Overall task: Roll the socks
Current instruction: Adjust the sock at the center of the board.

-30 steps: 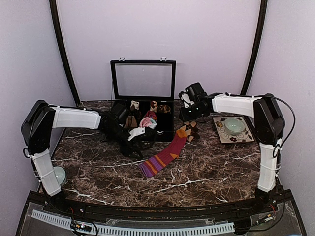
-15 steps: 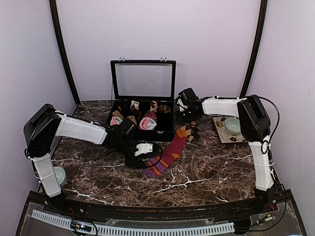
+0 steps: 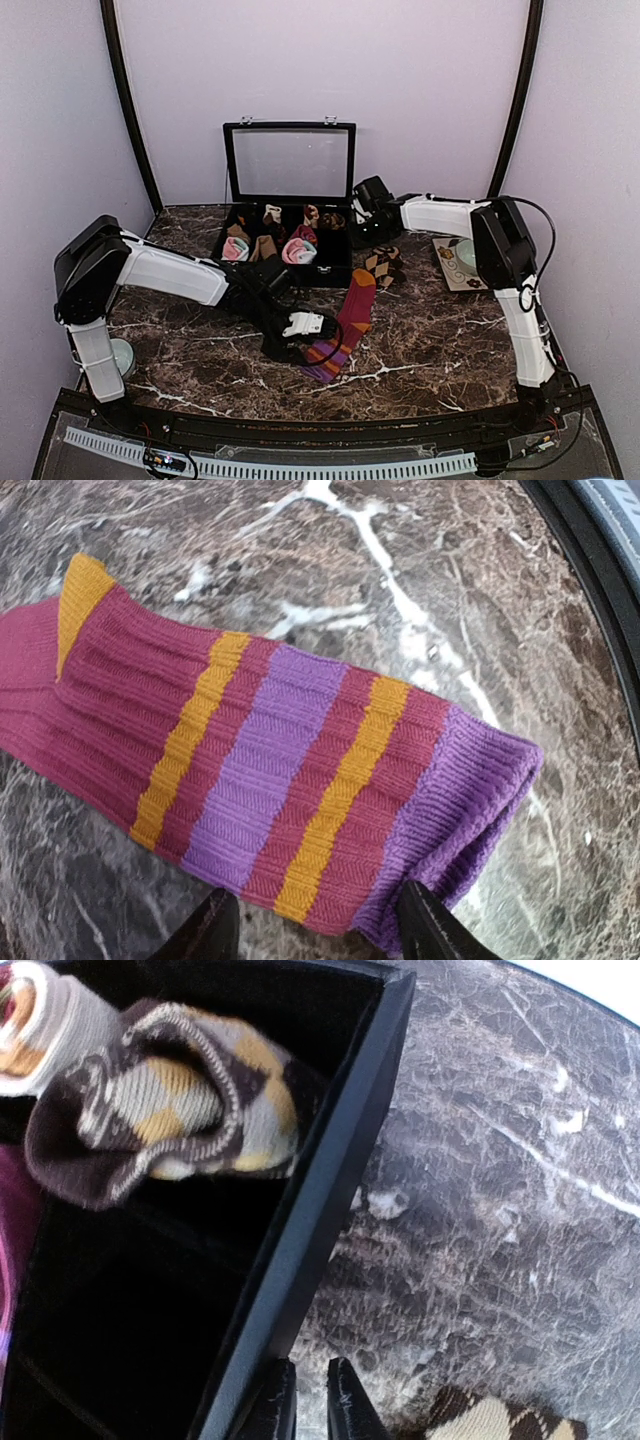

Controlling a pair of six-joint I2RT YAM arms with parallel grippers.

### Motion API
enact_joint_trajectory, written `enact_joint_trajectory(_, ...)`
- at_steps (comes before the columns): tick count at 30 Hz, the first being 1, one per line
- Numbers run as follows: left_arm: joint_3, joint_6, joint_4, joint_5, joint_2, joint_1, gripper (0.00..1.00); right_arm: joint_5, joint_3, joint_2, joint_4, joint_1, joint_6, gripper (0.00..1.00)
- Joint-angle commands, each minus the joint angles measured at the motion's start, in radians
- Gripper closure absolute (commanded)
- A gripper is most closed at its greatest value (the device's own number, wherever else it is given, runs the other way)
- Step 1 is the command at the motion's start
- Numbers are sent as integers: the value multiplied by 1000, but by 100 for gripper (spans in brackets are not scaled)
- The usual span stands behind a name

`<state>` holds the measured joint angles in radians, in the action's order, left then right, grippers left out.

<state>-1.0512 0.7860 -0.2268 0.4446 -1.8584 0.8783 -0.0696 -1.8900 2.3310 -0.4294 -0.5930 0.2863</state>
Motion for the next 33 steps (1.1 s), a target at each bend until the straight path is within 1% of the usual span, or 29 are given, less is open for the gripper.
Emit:
enact_joint_trajectory(1,-32,4,-49,53,-43,28,43,68,100,-138,83,-9,12,83)
enact_joint_trajectory(4,-69,-23,-47,84,-56,41,42,19,245,-288,107,-6,-6,75)
enact_joint_trajectory(6,-96,-38,-59,113,-56,41,42,6,382,-416,160,-10,-10,69)
enact_joint_trajectory(8,-117,-42,-88,131,-45,41,39,-5,537,-564,227,-22,-16,61)
enact_joint_trajectory(9,-118,-41,-101,135,-32,38,38,1,624,-638,268,-32,-22,55)
enact_joint_trajectory(11,-101,-28,-114,135,12,29,32,-1,811,-782,334,-60,-30,37)
enact_joint_trajectory(13,-79,-24,-119,143,47,7,23,-17,922,-899,388,-111,-50,26)
enact_joint_trajectory(15,-83,-32,-158,171,70,-31,19,-43,1023,-983,424,-179,-68,22)
enact_joint_trajectory(17,-97,-55,-202,219,90,-82,12,-64,1119,-1043,452,-252,-75,21)
enact_joint_trajectory(19,-104,-64,-244,268,108,-130,9,-68,1155,-1072,463,-323,-52,18)
enact_joint_trajectory(20,-98,-58,-262,276,118,-146,8,-63,1162,-1071,453,-367,-50,13)
enact_joint_trajectory(21,-88,-49,-272,274,134,-158,8,-78,1162,-1064,442,-417,-51,10)
enact_joint_trajectory(24,-18,-19,-262,266,194,-167,8,-151,1160,-1016,445,-577,-46,12)
enact_joint_trajectory(27,51,-19,-234,269,252,-172,9,-213,1154,-935,514,-733,-40,21)
enact_joint_trajectory(29,71,-23,-239,269,275,-176,9,-246,1148,-875,564,-798,-29,25)
enact_joint_trajectory(31,79,-20,-259,269,293,-181,10,-249,1150,-815,633,-837,-7,29)
enact_joint_trajectory(33,94,-18,-273,263,309,-185,10,-246,1155,-749,694,-864,9,35)
